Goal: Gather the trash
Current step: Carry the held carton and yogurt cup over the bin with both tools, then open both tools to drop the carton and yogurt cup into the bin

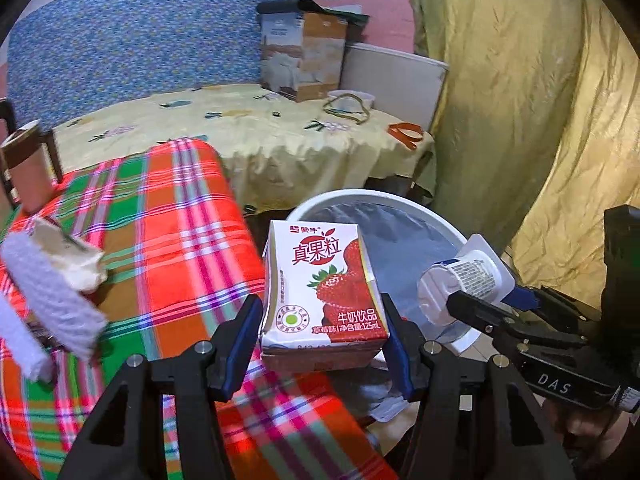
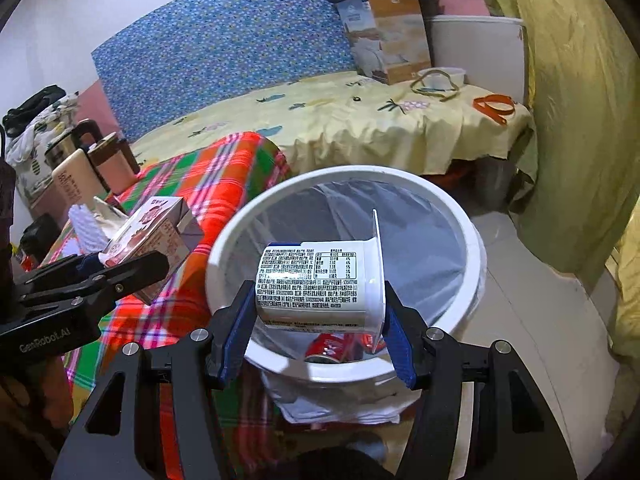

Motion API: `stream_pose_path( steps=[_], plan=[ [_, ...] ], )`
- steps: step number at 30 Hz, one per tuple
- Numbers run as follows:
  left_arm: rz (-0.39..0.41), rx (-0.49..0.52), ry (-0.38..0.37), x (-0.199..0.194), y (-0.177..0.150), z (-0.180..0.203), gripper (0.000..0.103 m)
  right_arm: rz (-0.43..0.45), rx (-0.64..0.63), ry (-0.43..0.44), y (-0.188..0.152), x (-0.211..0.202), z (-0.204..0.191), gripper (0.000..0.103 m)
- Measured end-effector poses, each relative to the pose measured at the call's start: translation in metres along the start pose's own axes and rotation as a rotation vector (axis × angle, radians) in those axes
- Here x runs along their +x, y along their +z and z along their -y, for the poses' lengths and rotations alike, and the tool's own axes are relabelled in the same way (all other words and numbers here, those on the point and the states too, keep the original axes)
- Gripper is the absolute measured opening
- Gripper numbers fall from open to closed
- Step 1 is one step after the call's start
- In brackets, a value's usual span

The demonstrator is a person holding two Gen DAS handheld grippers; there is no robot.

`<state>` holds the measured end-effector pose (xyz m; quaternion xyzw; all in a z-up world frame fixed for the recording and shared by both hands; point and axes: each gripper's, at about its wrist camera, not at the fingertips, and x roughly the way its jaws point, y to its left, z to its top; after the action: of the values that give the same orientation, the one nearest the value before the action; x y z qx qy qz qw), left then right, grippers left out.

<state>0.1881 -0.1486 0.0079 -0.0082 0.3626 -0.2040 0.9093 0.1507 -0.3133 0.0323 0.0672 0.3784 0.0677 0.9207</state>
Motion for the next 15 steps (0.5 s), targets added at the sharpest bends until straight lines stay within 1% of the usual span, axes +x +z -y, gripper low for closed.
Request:
stream_pose_path(
  steps=[10,15],
  plan=[
    [-0.046,0.042,-0.055,0.028,0.004,0.014,0.059,-0.031,0.009,-0.025,-0.001,0.006,0.011,0.061],
    [-0.055,0.064,-0.058,0.032,0.004,0.019,0.06,-0.047,0.006,-0.034,-0.001,0.009,0.013,0.061]
  ],
)
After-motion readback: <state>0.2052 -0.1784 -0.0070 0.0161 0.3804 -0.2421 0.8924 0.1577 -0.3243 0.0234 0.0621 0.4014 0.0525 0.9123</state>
